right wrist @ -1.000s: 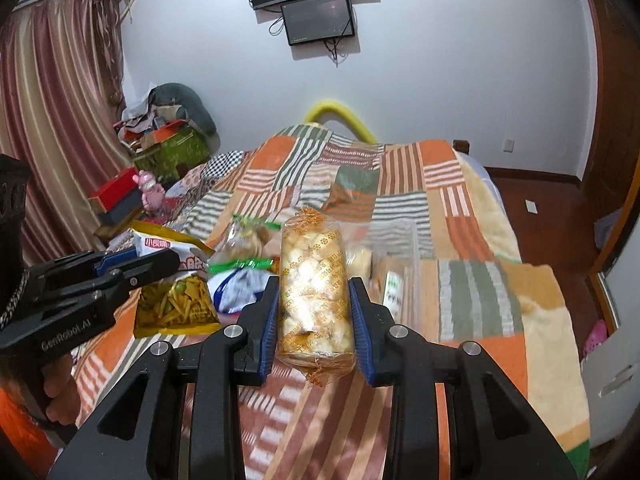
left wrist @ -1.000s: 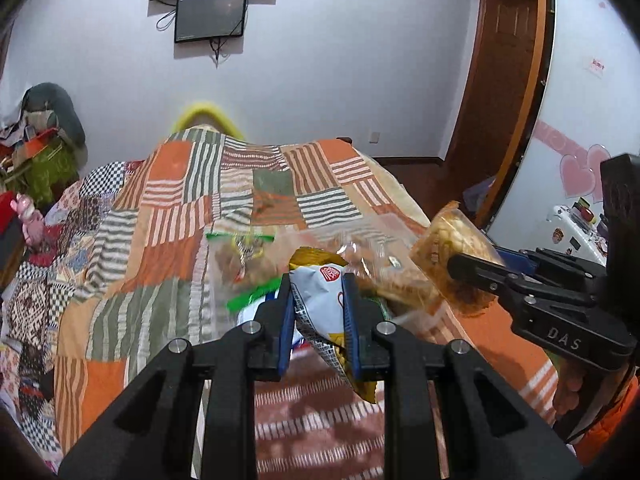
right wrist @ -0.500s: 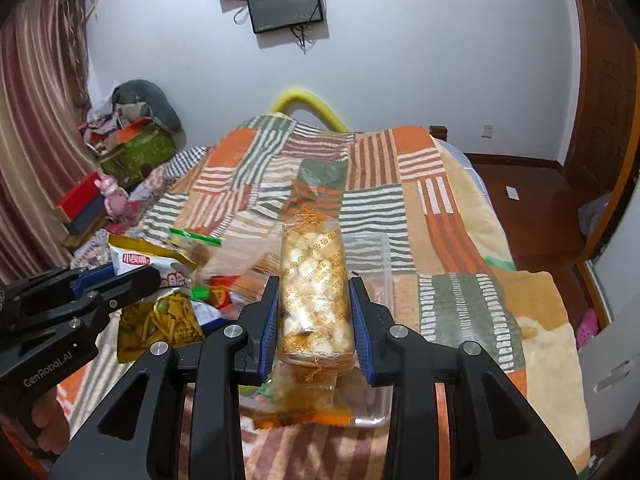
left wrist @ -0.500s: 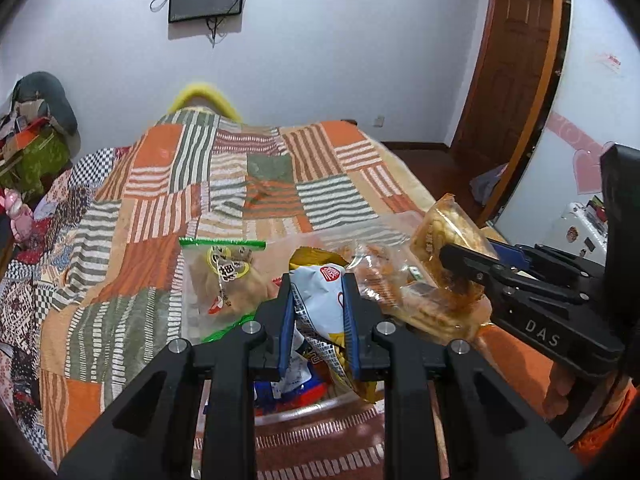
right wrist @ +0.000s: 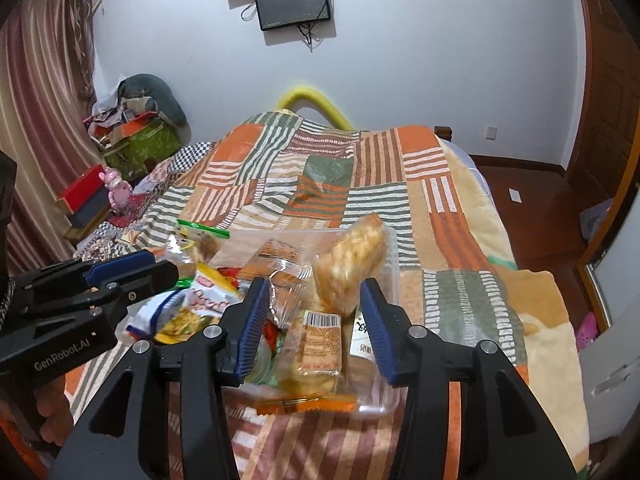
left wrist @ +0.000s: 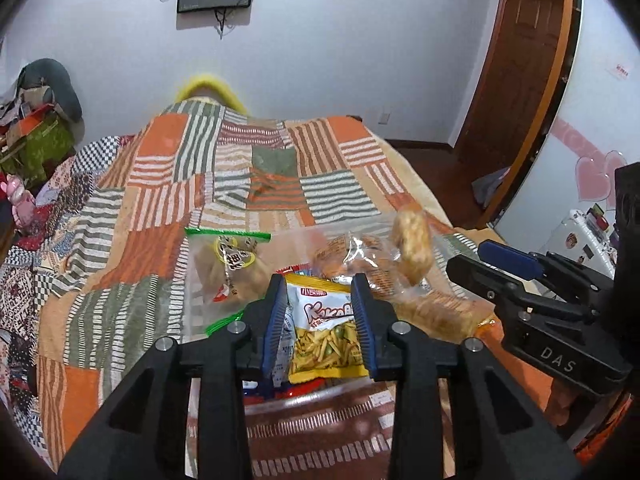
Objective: Organize snacks
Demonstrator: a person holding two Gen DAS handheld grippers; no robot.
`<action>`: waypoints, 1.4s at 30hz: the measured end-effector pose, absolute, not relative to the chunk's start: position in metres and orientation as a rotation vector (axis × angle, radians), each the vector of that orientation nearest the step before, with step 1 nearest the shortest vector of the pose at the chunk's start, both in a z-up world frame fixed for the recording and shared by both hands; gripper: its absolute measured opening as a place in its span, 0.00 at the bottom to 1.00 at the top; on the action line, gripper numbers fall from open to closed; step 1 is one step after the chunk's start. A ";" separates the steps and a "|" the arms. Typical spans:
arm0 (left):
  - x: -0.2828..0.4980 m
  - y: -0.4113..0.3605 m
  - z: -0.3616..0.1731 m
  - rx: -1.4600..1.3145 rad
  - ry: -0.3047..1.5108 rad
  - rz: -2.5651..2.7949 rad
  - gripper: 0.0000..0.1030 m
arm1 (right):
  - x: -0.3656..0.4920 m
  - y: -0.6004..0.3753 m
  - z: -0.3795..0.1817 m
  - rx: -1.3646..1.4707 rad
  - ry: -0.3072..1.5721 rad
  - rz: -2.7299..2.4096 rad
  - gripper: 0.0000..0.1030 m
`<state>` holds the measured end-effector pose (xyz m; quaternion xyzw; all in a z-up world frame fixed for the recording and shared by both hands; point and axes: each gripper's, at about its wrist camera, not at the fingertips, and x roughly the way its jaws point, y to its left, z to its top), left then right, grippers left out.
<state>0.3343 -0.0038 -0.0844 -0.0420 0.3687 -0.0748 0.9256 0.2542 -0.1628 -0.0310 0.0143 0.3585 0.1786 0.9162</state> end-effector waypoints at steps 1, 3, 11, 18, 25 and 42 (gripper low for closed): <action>0.331 -0.003 -0.080 -0.085 0.748 -0.152 0.32 | 0.251 -0.164 -0.028 0.030 0.731 0.370 0.43; 0.317 -0.002 -0.066 -0.086 0.715 -0.144 0.32 | 0.241 -0.166 -0.017 0.031 0.711 0.374 0.43; 0.249 0.001 -0.002 -0.088 0.554 -0.107 0.33 | 0.188 -0.176 0.042 0.051 0.576 0.402 0.43; 0.179 -0.007 0.042 -0.053 0.409 -0.074 0.39 | 0.128 -0.179 0.090 0.061 0.440 0.433 0.43; 0.118 -0.019 0.066 -0.022 0.291 -0.031 0.61 | 0.086 -0.180 0.104 0.072 0.358 0.445 0.50; 0.077 -0.024 0.062 -0.021 0.231 0.020 1.00 | 0.055 -0.173 0.101 0.037 0.271 0.358 1.00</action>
